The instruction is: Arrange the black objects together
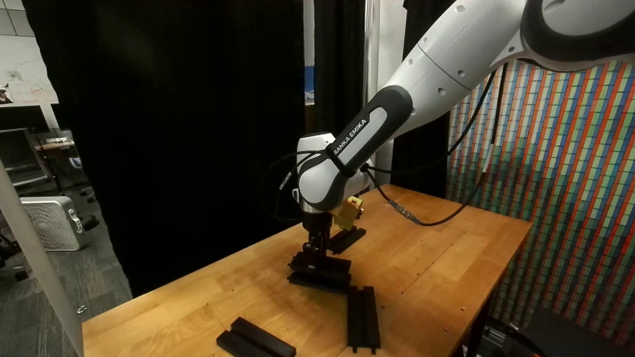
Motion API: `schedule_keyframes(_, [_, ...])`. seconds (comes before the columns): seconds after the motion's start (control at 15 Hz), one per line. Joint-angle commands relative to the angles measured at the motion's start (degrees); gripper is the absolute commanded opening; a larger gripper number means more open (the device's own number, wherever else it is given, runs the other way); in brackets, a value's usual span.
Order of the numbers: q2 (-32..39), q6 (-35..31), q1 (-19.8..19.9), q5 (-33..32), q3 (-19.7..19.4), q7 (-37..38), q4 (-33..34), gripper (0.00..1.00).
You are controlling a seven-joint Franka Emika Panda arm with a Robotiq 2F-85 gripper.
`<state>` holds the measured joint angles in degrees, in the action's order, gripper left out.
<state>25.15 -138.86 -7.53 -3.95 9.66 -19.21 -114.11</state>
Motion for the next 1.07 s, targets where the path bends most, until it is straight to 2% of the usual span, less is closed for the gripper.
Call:
schedule_keyframes(0.0, [-0.9, 0.2, -0.7, -1.9, -1.0, 3.5, -0.1, 0.46])
schedule_keyframes(0.4, [-1.9, -0.1, -2.3, -4.1, -1.2, 8.5, -1.9, 0.46])
schedule_keyframes(1.0, [-3.6, -0.9, -3.2, -4.3, -1.2, 11.6, -4.5, 0.46])
